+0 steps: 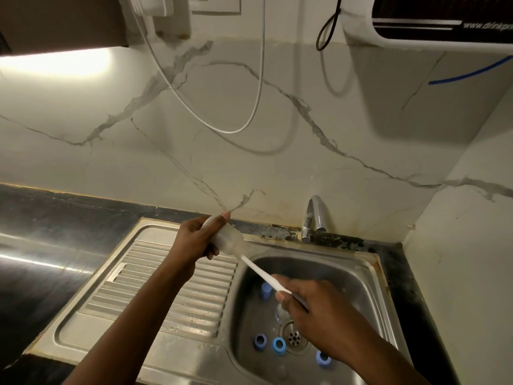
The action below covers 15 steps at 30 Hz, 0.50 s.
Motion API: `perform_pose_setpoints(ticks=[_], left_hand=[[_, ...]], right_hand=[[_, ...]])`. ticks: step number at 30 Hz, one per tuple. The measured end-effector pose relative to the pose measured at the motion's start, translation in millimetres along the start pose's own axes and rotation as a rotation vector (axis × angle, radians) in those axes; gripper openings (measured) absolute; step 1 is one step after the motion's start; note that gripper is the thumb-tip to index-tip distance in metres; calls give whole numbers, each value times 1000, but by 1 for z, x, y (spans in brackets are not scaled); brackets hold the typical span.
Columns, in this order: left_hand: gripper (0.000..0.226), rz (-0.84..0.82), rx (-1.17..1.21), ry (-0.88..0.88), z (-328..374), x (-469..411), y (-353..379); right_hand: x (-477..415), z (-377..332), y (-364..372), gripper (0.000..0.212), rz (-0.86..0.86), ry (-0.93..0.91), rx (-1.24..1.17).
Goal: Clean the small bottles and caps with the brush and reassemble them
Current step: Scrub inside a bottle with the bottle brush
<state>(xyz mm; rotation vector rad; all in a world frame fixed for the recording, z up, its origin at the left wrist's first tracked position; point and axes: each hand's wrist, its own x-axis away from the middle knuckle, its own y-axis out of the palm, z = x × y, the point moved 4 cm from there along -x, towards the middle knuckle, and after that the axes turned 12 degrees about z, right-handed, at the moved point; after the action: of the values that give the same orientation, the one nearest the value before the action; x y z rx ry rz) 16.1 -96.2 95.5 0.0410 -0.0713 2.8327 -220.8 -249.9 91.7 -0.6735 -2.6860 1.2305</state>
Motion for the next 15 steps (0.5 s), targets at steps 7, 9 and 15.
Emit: perform_pose_setpoints(ticks=[7, 9, 15], left_hand=[[61, -46, 172, -181, 0, -10, 2], [62, -43, 193, -187, -1, -9, 6], [51, 51, -64, -7, 1, -3, 4]], right_hand=[[0, -15, -18, 37, 56, 19, -159], [-1, -20, -23, 38, 115, 17, -132], [-6, -19, -27, 44, 165, -35, 218]])
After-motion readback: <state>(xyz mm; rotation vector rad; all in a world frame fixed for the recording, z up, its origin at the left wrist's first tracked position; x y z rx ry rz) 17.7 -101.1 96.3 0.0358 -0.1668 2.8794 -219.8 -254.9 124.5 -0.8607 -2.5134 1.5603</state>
